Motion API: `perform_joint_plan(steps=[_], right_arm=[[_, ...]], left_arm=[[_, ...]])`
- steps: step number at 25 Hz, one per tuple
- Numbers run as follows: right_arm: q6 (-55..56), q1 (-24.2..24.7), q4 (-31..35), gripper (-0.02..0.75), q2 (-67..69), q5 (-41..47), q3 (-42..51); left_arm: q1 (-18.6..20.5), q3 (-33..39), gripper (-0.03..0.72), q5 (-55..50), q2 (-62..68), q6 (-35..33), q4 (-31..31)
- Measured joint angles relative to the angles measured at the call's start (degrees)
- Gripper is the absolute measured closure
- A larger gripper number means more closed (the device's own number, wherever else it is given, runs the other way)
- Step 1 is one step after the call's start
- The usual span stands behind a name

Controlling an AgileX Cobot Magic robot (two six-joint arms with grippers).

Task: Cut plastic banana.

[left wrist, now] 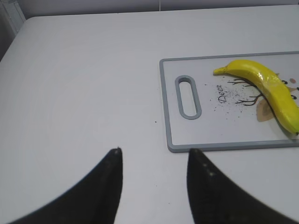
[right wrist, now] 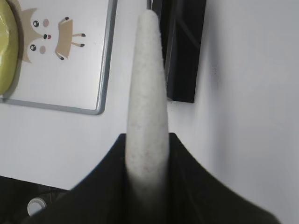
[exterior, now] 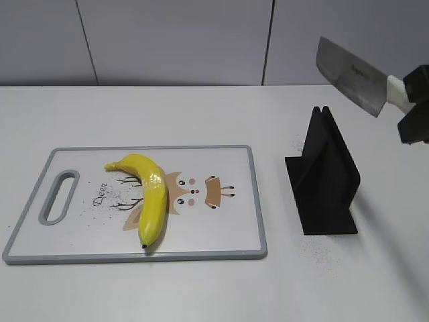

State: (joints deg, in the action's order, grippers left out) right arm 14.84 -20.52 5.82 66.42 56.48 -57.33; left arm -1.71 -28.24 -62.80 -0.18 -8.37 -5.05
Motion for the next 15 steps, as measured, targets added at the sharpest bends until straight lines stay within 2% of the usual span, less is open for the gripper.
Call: perform_joint_plan(steps=[10,15], right_arm=[[-0.2,0.0,-2.0,0.577,-1.4,3.4,-6.4],[-8.7,0.0,-2.4,0.577,0.1,4.9,-9.0]], left_arm=[[0.0,0.0,0.251,0.1,0.0,0.0,0.4],[0.0,-3.0,0.208,1.5,4.4,0.0,0.8]])
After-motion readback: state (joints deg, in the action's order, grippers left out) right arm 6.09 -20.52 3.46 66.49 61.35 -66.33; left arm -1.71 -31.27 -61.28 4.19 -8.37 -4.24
